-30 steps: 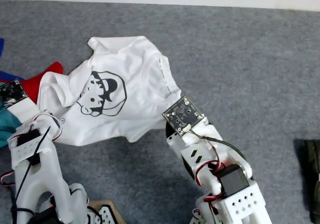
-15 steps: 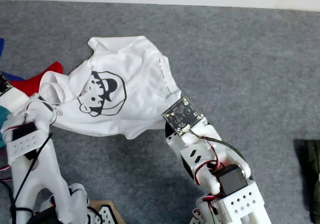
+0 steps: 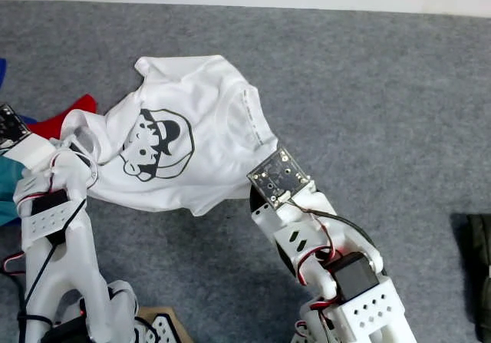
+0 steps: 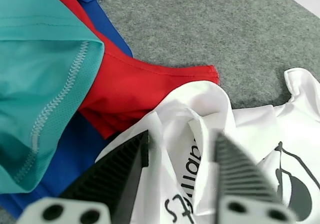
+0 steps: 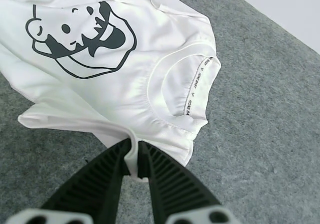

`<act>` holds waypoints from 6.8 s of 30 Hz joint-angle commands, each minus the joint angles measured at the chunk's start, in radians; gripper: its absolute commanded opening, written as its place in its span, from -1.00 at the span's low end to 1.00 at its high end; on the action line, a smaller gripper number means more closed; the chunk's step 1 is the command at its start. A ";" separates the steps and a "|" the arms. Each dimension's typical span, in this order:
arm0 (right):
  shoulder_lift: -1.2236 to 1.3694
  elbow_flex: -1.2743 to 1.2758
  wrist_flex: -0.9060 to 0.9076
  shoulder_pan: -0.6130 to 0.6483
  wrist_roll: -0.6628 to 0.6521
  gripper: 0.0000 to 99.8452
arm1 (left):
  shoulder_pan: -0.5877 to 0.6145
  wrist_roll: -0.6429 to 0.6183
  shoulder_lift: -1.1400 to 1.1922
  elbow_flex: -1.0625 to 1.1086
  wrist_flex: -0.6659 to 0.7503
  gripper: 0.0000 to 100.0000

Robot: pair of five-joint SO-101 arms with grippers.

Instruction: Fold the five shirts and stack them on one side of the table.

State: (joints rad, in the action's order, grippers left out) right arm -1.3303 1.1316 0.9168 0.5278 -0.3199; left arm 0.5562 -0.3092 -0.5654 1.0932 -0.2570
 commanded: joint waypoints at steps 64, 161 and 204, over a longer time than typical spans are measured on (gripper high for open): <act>-0.016 0.030 -0.022 0.013 0.012 -0.98 | 0.179 0.080 0.186 -0.407 -0.736 -0.16; 0.473 -0.719 0.308 -0.174 0.115 -0.98 | 0.334 0.040 0.189 -0.822 -0.919 -0.99; 0.578 -0.611 0.176 -0.173 0.115 -0.98 | 0.323 -0.153 0.213 -0.750 -1.080 -0.44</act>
State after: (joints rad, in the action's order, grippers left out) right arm -0.7549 0.5240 1.1132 0.3667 -0.2156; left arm 0.8278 -0.4565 -0.3383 0.4703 -1.1868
